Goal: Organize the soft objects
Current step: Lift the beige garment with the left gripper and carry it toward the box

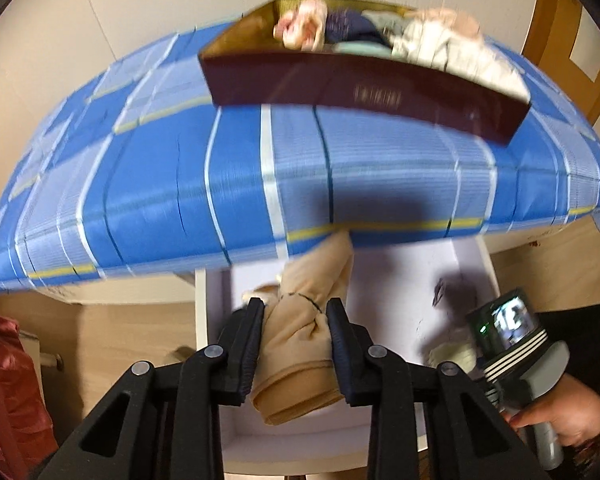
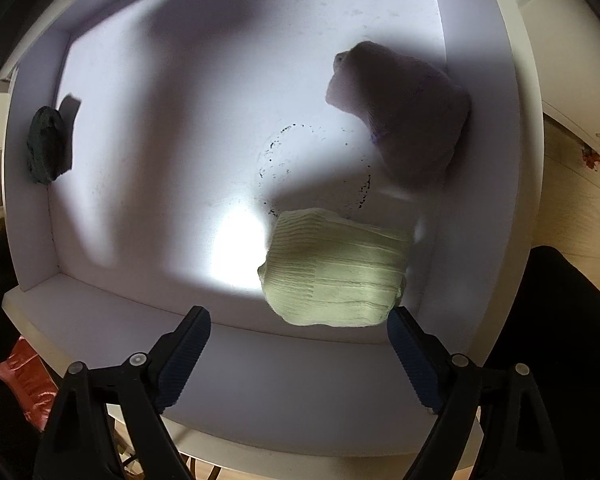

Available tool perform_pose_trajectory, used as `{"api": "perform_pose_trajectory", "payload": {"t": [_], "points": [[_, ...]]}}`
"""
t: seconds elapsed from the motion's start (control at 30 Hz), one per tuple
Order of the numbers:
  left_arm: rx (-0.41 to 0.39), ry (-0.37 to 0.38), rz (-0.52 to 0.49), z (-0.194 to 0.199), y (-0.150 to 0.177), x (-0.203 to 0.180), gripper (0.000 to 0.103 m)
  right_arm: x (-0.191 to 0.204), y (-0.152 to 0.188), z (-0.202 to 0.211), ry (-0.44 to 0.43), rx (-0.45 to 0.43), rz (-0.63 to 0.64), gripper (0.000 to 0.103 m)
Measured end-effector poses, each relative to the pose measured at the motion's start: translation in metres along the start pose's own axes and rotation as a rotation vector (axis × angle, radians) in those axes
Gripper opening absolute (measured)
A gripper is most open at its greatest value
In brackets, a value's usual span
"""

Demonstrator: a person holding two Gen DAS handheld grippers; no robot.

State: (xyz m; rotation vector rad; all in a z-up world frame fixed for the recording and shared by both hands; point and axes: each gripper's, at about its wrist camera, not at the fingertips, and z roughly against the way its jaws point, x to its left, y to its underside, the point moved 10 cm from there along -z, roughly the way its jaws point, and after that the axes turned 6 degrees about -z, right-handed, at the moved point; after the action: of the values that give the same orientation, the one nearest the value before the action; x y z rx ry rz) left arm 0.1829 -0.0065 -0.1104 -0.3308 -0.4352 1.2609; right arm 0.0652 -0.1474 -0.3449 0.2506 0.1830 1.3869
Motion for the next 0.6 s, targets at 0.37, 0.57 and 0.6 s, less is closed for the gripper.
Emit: {"api": "perform_pose_trajectory", "payload": {"t": [0.37, 0.57, 0.6], "points": [[-0.067, 0.064, 0.004, 0.032, -0.038, -0.003, 0.027, 0.005, -0.005, 0.006, -0.012, -0.007, -0.004, 0.091], [-0.111, 0.111, 0.051, 0.056, -0.055, 0.004, 0.027, 0.004, -0.004, 0.008, -0.013, -0.009, -0.004, 0.091], [-0.120, 0.113, 0.056, 0.059, -0.058, 0.006, 0.027, 0.004, -0.003, 0.009, -0.014, -0.010, -0.005, 0.091]]}}
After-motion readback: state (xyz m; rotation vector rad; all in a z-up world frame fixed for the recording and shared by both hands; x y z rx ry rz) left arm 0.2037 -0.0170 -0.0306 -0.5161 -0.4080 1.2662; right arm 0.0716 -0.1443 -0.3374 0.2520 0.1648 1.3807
